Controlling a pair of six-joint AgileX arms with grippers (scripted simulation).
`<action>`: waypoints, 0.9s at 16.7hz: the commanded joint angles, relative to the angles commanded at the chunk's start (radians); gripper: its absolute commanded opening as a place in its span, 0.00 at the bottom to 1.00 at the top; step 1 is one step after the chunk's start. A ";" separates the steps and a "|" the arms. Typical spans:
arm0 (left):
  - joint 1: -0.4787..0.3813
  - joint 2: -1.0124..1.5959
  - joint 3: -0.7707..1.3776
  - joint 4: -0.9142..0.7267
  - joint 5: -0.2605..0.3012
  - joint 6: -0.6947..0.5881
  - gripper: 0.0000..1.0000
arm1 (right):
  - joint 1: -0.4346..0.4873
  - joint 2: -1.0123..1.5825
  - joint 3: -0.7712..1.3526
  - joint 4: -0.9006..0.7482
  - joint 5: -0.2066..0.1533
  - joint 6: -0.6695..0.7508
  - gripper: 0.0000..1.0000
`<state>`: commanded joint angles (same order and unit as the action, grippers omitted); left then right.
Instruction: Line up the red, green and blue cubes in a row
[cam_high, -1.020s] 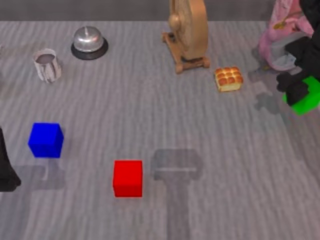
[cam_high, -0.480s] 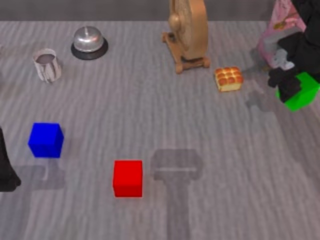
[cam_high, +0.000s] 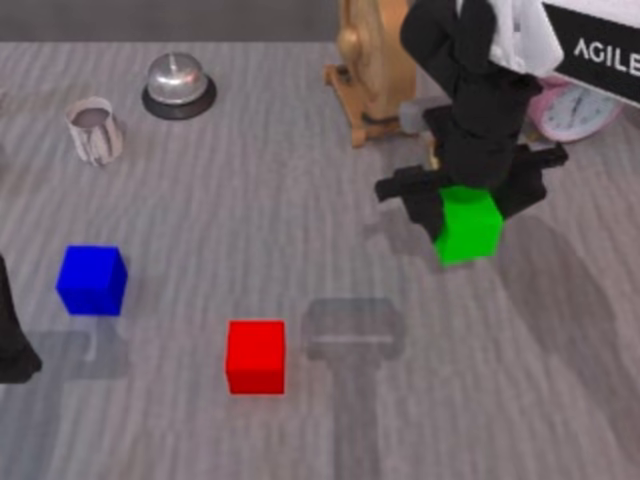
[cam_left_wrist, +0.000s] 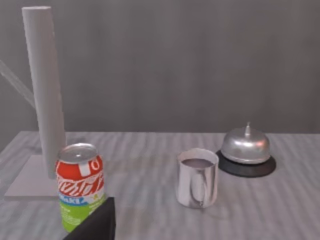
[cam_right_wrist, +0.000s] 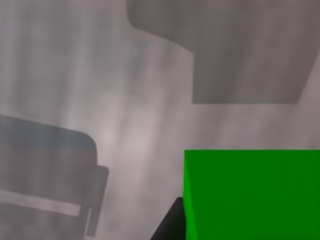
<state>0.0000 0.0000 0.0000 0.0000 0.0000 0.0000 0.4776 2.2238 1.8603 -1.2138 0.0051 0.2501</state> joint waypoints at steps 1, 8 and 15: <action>0.000 0.000 0.000 0.000 0.000 0.000 1.00 | 0.049 -0.006 -0.006 -0.003 0.001 0.095 0.00; 0.000 0.000 0.000 0.000 0.000 0.000 1.00 | 0.317 -0.064 -0.050 -0.004 0.012 0.544 0.00; 0.000 0.000 0.000 0.000 0.000 0.000 1.00 | 0.342 -0.068 -0.052 0.002 0.013 0.582 0.00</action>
<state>0.0000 0.0000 0.0000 0.0000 0.0000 0.0000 0.8199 2.1559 1.8078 -1.2120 0.0178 0.8320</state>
